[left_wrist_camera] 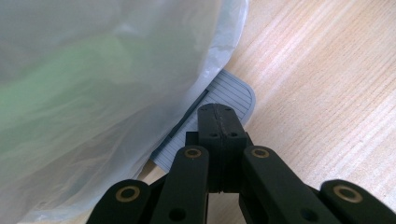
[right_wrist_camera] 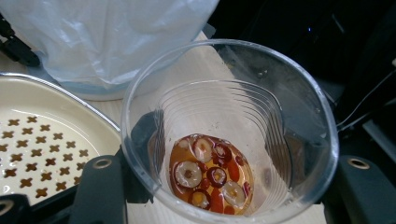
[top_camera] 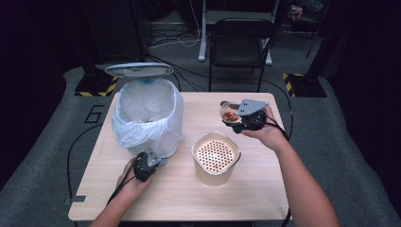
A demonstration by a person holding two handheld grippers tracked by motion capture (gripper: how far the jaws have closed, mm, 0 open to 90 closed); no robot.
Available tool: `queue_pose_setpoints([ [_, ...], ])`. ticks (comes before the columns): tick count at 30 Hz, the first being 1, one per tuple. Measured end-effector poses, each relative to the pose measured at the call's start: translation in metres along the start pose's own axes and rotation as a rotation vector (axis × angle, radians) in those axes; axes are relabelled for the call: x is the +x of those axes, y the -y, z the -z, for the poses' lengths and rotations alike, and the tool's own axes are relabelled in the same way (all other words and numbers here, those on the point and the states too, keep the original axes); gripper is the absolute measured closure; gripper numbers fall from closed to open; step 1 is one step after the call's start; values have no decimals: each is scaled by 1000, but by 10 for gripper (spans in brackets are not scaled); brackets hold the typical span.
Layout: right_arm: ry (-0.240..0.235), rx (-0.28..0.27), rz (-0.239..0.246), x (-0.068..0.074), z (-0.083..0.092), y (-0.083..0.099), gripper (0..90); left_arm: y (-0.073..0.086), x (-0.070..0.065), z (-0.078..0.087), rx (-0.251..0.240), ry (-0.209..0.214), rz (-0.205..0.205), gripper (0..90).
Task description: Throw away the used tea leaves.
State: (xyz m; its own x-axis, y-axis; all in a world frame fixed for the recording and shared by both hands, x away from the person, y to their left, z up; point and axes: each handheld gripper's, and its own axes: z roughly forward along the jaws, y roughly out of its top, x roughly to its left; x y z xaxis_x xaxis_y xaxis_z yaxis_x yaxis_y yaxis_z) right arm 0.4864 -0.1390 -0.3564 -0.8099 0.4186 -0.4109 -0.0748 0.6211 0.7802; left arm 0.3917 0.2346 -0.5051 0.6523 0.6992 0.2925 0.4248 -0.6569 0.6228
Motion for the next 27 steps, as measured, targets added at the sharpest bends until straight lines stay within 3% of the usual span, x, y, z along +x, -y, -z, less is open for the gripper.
queue_pose_setpoints([
  [10, 35, -28, 224, 20, 3, -19, 386, 0, 0, 0, 0, -2, -2, 900],
  [18, 77, 18, 398, 38, -2, -23, 397, 0, 0, 0, 8, 3, -3, 900],
  [22, 118, 55, 529, 50, -5, -22, 401, 0, 0, 0, 8, 7, -2, 900],
  [23, 118, 55, 529, 50, -5, -22, 401, 0, 0, 0, 8, 5, -2, 900],
  [27, 146, 92, 627, 59, -8, -21, 403, 0, 0, 0, 1, -2, -2, 900],
])
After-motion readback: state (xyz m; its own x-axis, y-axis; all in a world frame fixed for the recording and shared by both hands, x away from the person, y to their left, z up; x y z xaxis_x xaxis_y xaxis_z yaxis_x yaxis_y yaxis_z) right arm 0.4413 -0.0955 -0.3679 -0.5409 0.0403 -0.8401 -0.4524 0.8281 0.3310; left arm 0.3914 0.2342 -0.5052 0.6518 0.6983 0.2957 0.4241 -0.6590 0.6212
